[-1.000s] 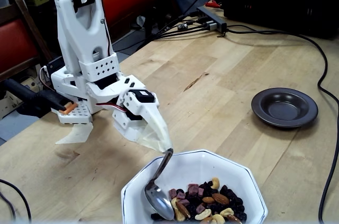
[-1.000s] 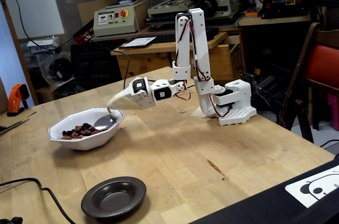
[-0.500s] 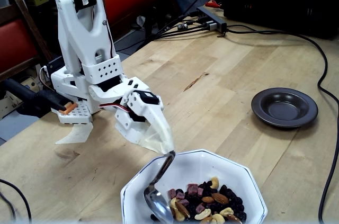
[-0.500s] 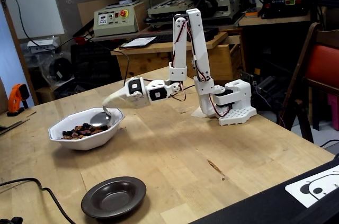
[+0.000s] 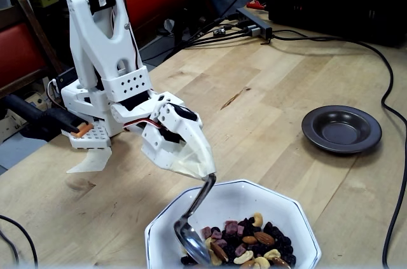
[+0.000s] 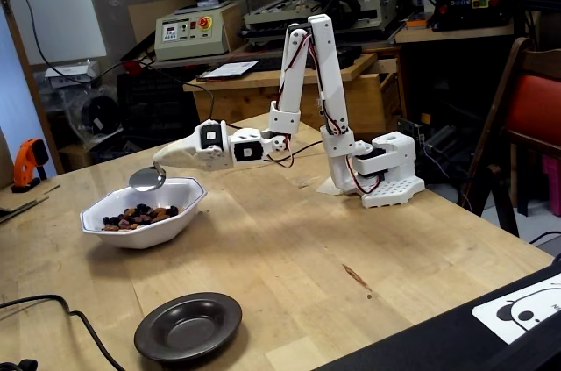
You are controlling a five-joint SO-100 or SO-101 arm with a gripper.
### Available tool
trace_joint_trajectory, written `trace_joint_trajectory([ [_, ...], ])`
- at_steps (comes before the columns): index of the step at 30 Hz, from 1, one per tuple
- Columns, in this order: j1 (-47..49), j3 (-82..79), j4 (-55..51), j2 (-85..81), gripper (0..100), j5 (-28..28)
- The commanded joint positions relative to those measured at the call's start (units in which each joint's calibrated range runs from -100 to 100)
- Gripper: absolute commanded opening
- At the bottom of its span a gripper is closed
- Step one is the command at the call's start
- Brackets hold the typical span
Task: Use spoon to transfer food from the white bowl to brown plate
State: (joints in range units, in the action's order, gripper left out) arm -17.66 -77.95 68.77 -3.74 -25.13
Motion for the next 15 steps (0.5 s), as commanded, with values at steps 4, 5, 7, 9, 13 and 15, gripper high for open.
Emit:
trace_joint_trajectory([
  [4, -0.34, 2.46, 0.72, -0.50, 3, -1.12],
  [5, -0.19, 2.46, 0.72, -0.50, 3, -1.12],
  [7, 1.22, 2.37, 0.64, -0.42, 3, -1.03],
  [9, 4.33, 2.37, 0.64, -0.42, 3, -0.98],
  [13, 8.11, 2.37, 0.64, -0.42, 3, -0.98],
  [15, 9.74, 2.37, 0.64, -0.33, 3, -0.98],
])
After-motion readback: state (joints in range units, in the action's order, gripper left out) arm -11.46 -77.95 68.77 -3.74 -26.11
